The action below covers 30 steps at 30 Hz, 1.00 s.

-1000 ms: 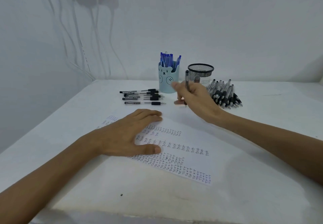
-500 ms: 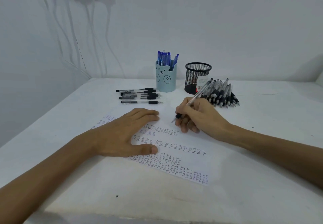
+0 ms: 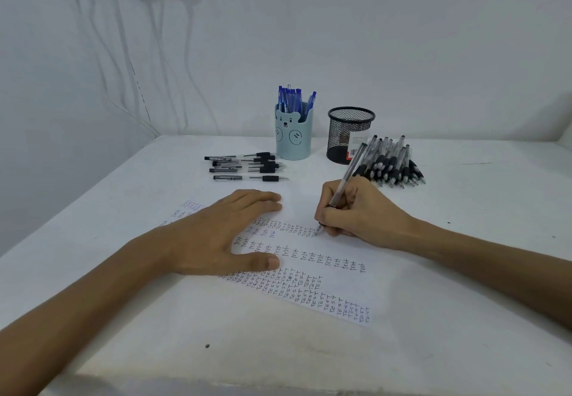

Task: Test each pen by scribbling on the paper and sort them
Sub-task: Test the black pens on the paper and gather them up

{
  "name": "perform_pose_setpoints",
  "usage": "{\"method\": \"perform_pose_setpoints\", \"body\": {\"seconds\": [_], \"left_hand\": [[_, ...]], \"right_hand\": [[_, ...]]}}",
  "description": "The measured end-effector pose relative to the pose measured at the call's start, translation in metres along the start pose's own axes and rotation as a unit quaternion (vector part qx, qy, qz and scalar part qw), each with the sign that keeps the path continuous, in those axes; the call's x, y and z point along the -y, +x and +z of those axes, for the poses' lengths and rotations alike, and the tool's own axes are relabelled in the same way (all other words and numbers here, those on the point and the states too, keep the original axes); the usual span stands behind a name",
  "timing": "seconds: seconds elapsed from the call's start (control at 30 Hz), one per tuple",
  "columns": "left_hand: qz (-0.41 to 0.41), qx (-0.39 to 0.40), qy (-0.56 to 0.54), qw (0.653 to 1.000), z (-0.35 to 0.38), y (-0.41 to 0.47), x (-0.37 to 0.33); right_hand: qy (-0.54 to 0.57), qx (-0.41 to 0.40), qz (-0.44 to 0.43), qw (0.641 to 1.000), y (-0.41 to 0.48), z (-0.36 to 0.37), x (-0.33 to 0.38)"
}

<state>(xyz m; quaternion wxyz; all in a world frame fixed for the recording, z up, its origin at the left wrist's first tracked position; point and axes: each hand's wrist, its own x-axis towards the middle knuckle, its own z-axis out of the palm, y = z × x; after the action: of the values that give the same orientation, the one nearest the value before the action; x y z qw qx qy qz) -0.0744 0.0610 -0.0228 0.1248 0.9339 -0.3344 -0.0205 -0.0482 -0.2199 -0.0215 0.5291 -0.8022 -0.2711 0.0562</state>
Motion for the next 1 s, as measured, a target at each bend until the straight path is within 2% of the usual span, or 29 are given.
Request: {"method": "perform_pose_setpoints", "body": {"seconds": [1.0], "left_hand": [[0.003, 0.007, 0.004, 1.000, 0.0002, 0.0007, 0.0010]], "right_hand": [[-0.020, -0.010, 0.008, 1.000, -0.0003, 0.0021, 0.0055]]}}
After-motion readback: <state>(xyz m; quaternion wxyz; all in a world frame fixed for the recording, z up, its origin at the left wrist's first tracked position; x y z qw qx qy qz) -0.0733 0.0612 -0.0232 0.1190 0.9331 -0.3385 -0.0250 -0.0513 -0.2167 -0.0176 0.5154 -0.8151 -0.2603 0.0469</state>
